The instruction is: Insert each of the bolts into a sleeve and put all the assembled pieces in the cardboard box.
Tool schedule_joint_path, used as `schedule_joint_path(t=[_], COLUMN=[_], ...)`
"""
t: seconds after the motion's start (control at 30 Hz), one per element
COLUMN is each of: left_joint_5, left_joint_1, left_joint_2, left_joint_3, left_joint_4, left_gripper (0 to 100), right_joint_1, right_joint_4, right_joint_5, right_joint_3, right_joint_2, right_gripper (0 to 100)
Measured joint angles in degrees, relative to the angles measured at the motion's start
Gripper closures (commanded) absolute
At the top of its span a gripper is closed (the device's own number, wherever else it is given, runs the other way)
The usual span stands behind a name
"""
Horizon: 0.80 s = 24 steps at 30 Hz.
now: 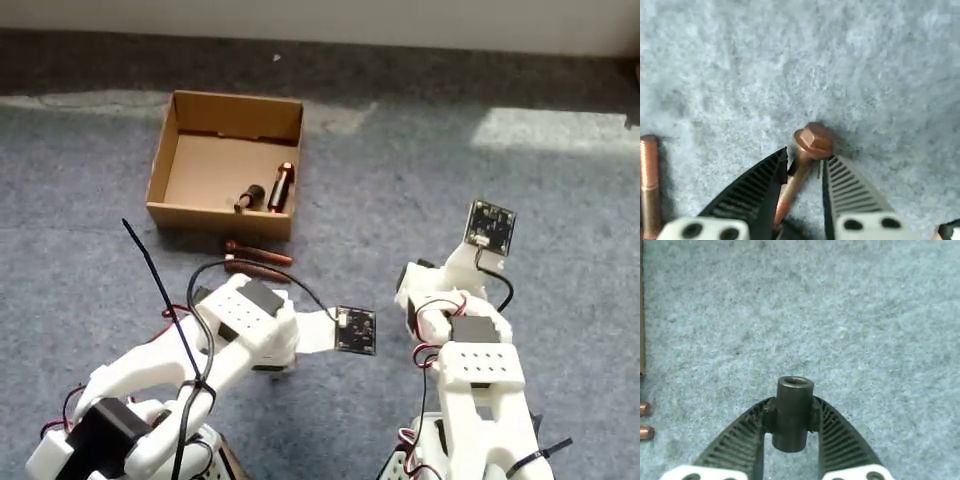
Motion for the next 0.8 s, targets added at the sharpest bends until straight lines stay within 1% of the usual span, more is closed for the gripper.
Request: schedule_joint_path(t=[0.13, 0.33, 0.37, 0.43, 0.53, 0.7, 0.8], left_joint_5=[0.18, 0.26, 0.53, 3.34, 6.42, 11.34, 15.38], left_joint_1=[1.49, 1.67, 1.67, 1.67, 1.67, 1.41, -0.97], left_joint_2=[0.09, 0.09, 0.09, -0.97, -6.51, -22.07, -32.26], left_joint_3=[-0.09, -0.09, -0.09, 0.00, 0.00, 0.00, 0.00], left_joint_4=[-1.23, -1.41, -1.41, -1.41, 0.70, 3.96, 4.13], left_gripper=[99, 99, 99, 99, 99, 99, 99], right_joint_1=[0.00, 0.00, 0.00, 0.00, 0.00, 0.00, 0.00], right_joint_4=[0.00, 0.00, 0.00, 0.00, 0.00, 0.00, 0.00], right_joint_5=[0.00, 0.00, 0.00, 0.00, 0.00, 0.00, 0.00], right_joint_3=[0.00, 0.00, 0.00, 0.00, 0.00, 0.00, 0.00], right_joint_2=[0.00, 0.00, 0.00, 0.00, -0.18, -0.35, -1.14], right_gripper=[99.5, 99.5, 99.5, 99.5, 99.5, 99.5, 99.5])
